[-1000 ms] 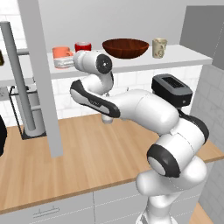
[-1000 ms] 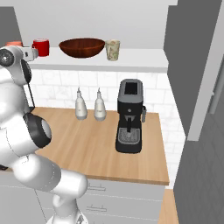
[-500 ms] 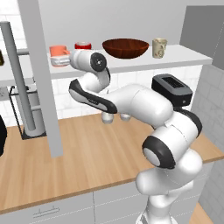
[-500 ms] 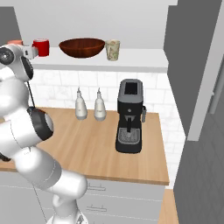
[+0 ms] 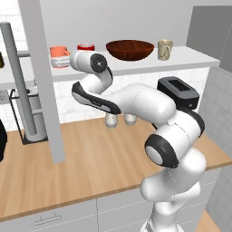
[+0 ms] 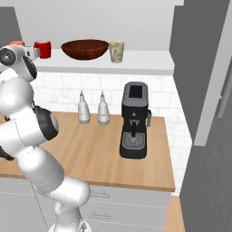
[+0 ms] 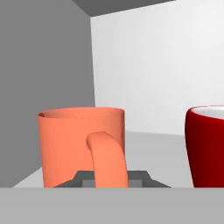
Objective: Gather all objects into one cabinet and sort the glasses and bowls to opposite sides.
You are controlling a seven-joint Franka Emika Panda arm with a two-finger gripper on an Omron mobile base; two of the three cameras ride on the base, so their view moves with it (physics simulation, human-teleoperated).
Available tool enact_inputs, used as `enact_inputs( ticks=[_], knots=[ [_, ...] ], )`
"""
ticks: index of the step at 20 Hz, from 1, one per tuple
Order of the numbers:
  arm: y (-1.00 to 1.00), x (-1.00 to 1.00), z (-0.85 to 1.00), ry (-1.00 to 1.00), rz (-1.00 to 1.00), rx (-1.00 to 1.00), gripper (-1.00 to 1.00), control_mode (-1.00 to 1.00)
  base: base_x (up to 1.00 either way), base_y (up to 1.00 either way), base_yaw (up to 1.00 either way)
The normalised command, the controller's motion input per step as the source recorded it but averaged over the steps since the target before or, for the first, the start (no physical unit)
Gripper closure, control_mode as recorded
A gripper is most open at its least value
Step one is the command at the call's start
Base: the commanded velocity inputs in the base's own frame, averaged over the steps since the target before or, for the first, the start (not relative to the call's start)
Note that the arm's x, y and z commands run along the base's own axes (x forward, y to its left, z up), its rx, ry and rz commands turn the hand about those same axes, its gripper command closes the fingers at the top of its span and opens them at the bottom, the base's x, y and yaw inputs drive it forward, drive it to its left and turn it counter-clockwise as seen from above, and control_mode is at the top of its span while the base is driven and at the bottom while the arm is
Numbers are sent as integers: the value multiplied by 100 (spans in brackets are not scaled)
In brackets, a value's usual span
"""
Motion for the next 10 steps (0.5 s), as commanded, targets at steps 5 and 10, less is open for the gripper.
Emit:
enact_inputs(
  ticks=[5,10],
  knots=[
    [8,21,-8,0,-1,0,100,-100,0,0,0],
    [6,17,-7,0,0,0,100,-100,0,0,0]
  ],
)
